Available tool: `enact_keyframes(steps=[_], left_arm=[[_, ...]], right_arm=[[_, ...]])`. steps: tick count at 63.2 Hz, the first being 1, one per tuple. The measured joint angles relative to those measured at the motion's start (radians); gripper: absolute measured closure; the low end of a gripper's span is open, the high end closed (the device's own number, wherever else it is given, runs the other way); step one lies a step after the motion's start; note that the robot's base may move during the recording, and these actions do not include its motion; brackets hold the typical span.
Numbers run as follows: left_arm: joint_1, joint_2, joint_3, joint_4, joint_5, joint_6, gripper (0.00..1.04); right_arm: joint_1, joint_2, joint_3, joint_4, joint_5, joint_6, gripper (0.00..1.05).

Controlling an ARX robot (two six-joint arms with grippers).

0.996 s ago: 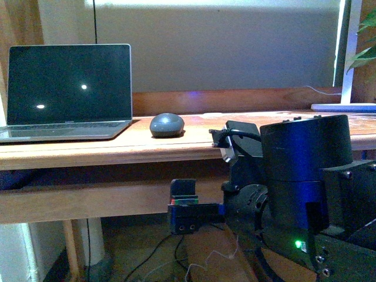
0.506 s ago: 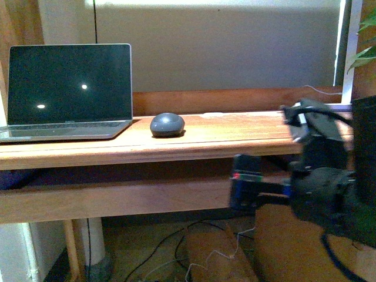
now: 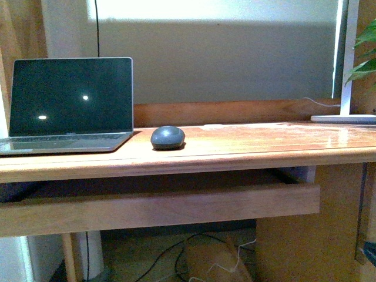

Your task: Place mouse

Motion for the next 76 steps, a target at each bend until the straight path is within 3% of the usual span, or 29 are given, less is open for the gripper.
enact_keyframes(steps=[12,24,27,30,32,46,48,49,69,76], left_arm=[[0.0,0.0,0.0,0.0,0.0,0.0,0.08],[0.0,0.0,0.0,0.0,0.0,0.0,0.08],[0.0,0.0,0.0,0.0,0.0,0.0,0.08],[0.0,0.0,0.0,0.0,0.0,0.0,0.08],[0.0,0.0,0.0,0.0,0.001,0.0,0.08],[0.0,0.0,0.0,0.0,0.0,0.0,0.08],[0.0,0.0,0.0,0.0,0.0,0.0,0.08],[0.0,0.0,0.0,0.0,0.0,0.0,0.08],[0.0,0.0,0.0,0.0,0.0,0.0,0.08],[0.0,0.0,0.0,0.0,0.0,0.0,0.08]], right_arm=[[0.047,-0.287,-0.095,-0.182,0.025,0.018,0.07],[-0.013,-0.676,-0.122,-0.517,0.011,0.055,0.08],[0.004,-0.777,-0.126,-0.598,0.172,-0.037,0.17],[-0.012,-0.847,-0.126,-0.649,0.275,-0.141,0.25],[-0.031,-0.873,-0.126,-0.663,0.292,-0.195,0.3],[-0.162,-0.893,-0.119,-0.713,0.188,-0.348,0.71],[-0.19,-0.897,-0.119,-0.717,0.161,-0.352,0.8],[-0.334,-0.906,-0.119,-0.729,0.026,-0.369,1.02],[-0.341,-0.907,-0.119,-0.731,0.017,-0.369,1.02],[-0.341,-0.907,-0.119,-0.731,0.017,-0.371,0.83]])
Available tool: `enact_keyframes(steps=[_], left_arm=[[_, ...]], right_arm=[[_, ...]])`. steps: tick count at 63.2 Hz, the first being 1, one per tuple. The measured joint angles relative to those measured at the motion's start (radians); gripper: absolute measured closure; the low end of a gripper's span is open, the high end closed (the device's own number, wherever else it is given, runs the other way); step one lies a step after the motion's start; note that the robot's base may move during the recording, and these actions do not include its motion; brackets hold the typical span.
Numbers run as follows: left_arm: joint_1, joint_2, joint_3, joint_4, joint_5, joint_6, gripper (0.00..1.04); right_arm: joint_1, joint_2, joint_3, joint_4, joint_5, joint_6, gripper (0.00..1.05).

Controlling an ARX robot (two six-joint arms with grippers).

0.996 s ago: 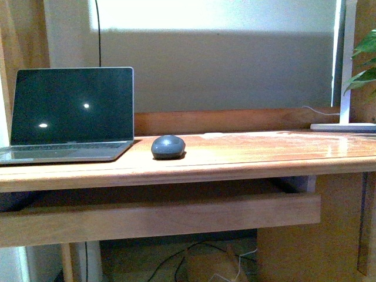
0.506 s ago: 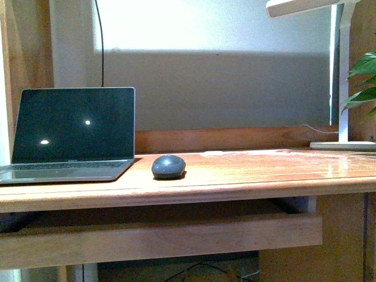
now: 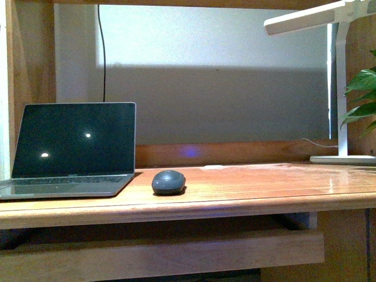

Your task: Place mouse

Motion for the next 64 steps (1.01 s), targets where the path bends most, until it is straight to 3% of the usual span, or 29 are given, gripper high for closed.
enact_keyframes(steps=[12,22,64], left_arm=[[0.0,0.0,0.0,0.0,0.0,0.0,0.08],[0.0,0.0,0.0,0.0,0.0,0.0,0.08],[0.0,0.0,0.0,0.0,0.0,0.0,0.08]], right_arm=[[0.0,0.0,0.0,0.0,0.0,0.0,0.32],[0.0,0.0,0.0,0.0,0.0,0.0,0.06],[0.0,0.0,0.0,0.0,0.0,0.0,0.07]])
